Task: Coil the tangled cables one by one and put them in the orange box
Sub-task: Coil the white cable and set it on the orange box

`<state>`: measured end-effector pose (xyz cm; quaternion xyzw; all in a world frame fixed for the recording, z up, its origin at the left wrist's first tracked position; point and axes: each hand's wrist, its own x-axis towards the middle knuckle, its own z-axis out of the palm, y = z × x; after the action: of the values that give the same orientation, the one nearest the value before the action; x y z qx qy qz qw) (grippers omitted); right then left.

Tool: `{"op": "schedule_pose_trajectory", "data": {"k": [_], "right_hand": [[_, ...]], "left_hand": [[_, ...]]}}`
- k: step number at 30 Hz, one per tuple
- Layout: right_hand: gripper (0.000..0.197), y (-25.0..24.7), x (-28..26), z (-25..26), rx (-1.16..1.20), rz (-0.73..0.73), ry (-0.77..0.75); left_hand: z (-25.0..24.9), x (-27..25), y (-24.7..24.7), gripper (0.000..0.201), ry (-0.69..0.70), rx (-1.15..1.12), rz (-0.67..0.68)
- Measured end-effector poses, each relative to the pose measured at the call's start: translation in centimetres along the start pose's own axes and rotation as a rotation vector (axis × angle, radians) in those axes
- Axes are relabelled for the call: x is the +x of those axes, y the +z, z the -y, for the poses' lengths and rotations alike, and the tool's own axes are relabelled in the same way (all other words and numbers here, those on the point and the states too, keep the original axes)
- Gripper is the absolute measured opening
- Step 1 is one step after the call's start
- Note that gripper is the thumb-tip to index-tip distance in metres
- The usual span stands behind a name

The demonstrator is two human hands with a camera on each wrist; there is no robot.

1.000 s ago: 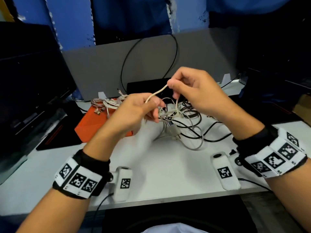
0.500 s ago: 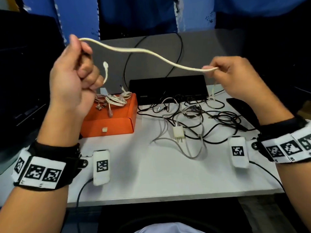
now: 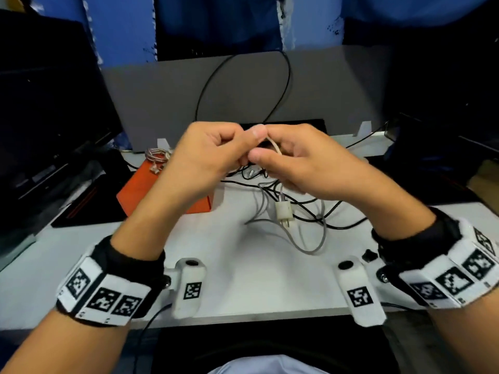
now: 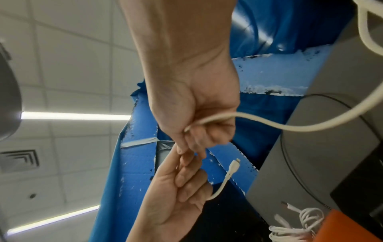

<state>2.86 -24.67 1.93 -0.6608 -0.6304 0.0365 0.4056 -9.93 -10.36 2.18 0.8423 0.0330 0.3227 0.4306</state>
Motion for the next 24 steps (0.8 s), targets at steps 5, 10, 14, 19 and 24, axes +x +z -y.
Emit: {"op": "schedule_pose_trajectory", "data": {"k": [5,10,14,19,24], "right_hand": [[0.028,-3.4,0.3,-2.2,0.117,-0.290,0.089],[0.027,-2.7,0.5,-3.0,-0.200,-0.468,0.094],[0.034,-0.9,0.2,-1.0,-0.341,-0.446,-0.143],[0.026,-1.5,-0.3,0.6,-0.195,-0.254,-0.141],[0.029,-3.5,-0.5,-0.1,-0.086,-0.123,-0.003]], "left_hand": [[0.4,0.0,-2.9,0.040,-0.160,-0.285,0.163],[0.8,-0.2,-2.1,0.026,-0.106,-0.467,0.298],[0.1,-0.5,-1.6,0.033,-0.048,-0.601,0.363],[-0.4,-0.7,-1.9,0.029,-0.054,-0.507,0.326],[-0.3,-0.4,-1.5,0.033,-0.144,-0.452,0.282]]}}
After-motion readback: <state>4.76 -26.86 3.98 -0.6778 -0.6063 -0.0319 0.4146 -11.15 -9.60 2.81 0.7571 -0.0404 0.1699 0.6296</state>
